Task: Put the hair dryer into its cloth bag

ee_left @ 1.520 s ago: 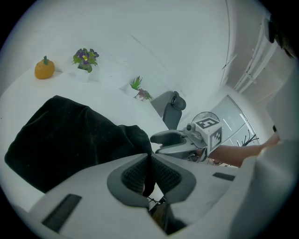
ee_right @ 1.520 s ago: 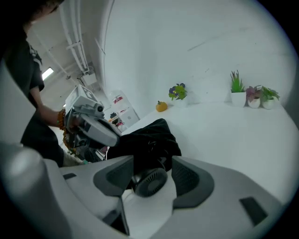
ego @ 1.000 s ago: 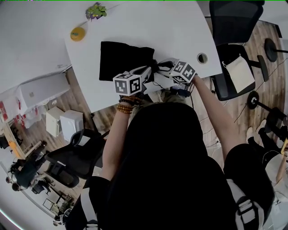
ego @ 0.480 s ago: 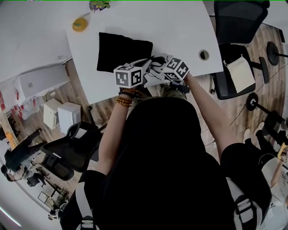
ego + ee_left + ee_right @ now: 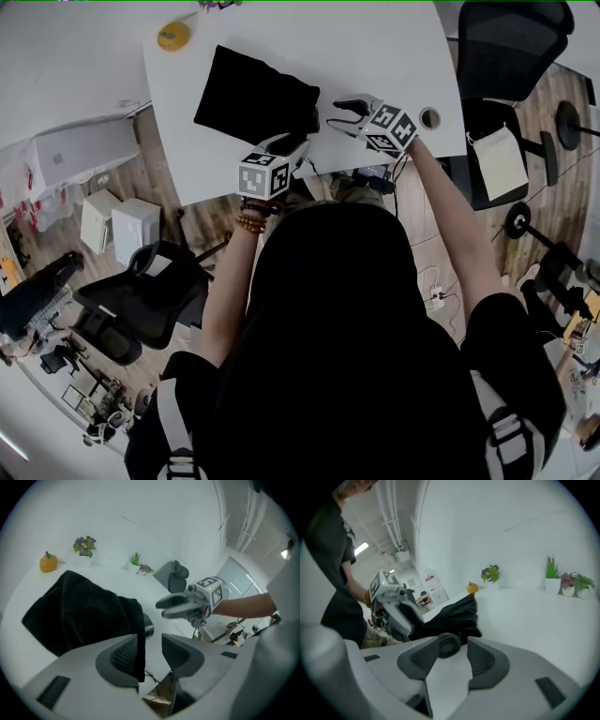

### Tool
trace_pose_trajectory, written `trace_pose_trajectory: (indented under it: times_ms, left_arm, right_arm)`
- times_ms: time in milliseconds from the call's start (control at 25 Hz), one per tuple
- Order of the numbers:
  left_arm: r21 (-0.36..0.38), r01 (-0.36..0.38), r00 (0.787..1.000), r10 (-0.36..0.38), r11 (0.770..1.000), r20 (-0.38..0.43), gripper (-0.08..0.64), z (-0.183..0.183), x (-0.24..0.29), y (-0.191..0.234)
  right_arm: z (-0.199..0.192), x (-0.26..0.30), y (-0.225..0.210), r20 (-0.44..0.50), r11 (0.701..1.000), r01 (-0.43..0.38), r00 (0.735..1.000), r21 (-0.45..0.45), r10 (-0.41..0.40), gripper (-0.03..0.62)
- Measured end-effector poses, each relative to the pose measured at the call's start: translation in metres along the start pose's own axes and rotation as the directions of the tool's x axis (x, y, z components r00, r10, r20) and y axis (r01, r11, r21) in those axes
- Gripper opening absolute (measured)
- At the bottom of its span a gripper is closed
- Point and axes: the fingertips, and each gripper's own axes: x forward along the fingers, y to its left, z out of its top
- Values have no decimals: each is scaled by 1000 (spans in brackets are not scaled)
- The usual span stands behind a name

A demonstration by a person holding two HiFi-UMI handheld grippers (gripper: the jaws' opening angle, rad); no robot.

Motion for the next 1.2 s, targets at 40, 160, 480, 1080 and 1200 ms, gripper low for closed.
trace_pose_trajectory:
  times_ms: [40,160,480,1080,1200]
  left_arm:
    - [1,-29,1000,29,1000,6,161,-7,-5,4]
    - [-12,-85,995,86,996,60,163,-14,-18,14]
    - [-22,-69,973,72,997,220,161,4,-53,4]
    - [-230,-183,982,166,956,-91,249,-77,32,35]
    - [-222,-221,973,202,950,-107,214,-78,36,43]
  right_arm:
    - [8,-6,-14,16,1000,19,1000,14,-20,190]
    - [25,-7,-47,-29,996,69,997,-61,-71,190]
    - [6,46,-49,-333,895,-99,941,-434,-57,190]
    - [15,60,-76,-264,909,46,950,-413,-168,262]
    - [15,66,-72,-261,907,19,955,-420,-141,262]
